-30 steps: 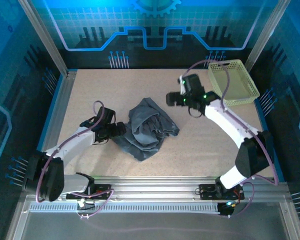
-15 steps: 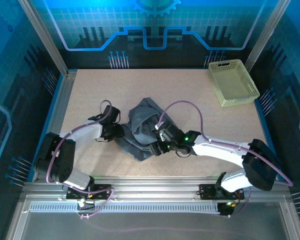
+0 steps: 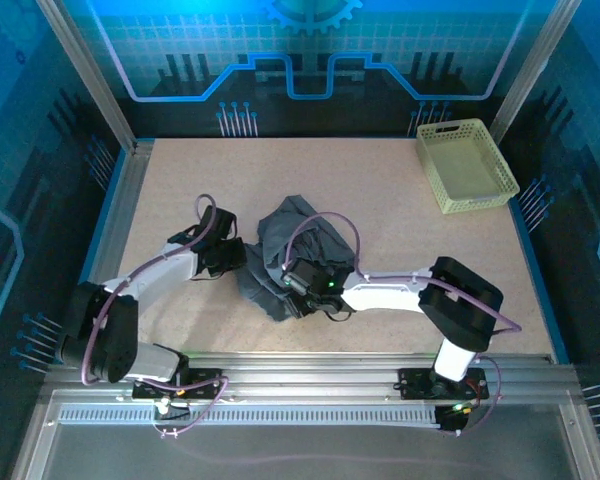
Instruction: Fold the inside-out t-shirt
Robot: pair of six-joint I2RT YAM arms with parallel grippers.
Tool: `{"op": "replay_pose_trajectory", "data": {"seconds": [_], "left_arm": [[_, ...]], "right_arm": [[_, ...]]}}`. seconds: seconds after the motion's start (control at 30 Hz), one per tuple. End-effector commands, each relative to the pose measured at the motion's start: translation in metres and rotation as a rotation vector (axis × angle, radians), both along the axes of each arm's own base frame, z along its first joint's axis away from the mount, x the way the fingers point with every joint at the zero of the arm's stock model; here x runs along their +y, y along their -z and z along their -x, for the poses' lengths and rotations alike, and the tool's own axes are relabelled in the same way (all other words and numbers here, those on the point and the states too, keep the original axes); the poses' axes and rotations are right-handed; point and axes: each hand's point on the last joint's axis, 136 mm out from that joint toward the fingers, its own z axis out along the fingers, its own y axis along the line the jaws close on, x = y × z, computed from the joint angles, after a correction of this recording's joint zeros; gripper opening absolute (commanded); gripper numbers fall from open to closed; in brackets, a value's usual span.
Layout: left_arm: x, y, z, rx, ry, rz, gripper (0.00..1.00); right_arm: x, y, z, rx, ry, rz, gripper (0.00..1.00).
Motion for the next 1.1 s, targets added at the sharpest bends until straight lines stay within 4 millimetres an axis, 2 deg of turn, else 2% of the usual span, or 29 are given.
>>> {"op": "replay_pose_trajectory", "data": {"seconds": [0.0,0.13,0.27,0.4,0.47,0.53,0.57,0.73,0.83,0.9,0.97,1.07], "left_arm": [[-0.009,-0.017,-0.001,-0.041,0.021,0.045,0.0],[-0.01,-0.034,0.0,-0.082,0.022,0.069,0.0],[-0.009,-0.049,0.002,-0.124,0.023,0.078,0.0],[-0.008,-0.064,0.003,-0.159,0.029,0.08,0.0],[-0.009,-0.077,0.003,-0.186,0.033,0.091,0.0],[-0.016,-0.098,0.003,-0.226,0.051,0.139,0.0],[-0.021,-0.112,0.003,-0.25,0.064,0.178,0.0],[-0.06,-0.2,0.012,-0.424,0.172,0.404,0.0],[-0.072,-0.232,0.02,-0.503,0.217,0.415,0.0],[-0.075,-0.238,0.022,-0.528,0.223,0.407,0.0],[-0.071,-0.231,0.017,-0.521,0.199,0.372,0.0],[-0.044,-0.195,0.005,-0.429,0.087,0.187,0.0]], "right_arm": [[-0.006,0.001,-0.023,-0.067,0.065,0.092,0.41],[-0.014,-0.003,-0.029,-0.098,0.113,0.122,0.2],[-0.023,-0.015,-0.032,-0.142,0.136,0.123,0.02],[-0.042,-0.048,-0.036,-0.235,0.172,0.113,0.0],[-0.053,-0.074,-0.037,-0.289,0.191,0.1,0.0],[-0.065,-0.108,-0.036,-0.348,0.198,0.077,0.0],[-0.068,-0.125,-0.035,-0.373,0.193,0.058,0.0],[-0.09,-0.233,-0.026,-0.519,0.152,-0.105,0.0],[-0.104,-0.274,-0.033,-0.528,0.153,-0.201,0.0],[-0.106,-0.284,-0.046,-0.499,0.154,-0.257,0.0],[-0.102,-0.281,-0.063,-0.478,0.153,-0.265,0.0],[-0.09,-0.263,-0.097,-0.444,0.169,-0.222,0.0]]}}
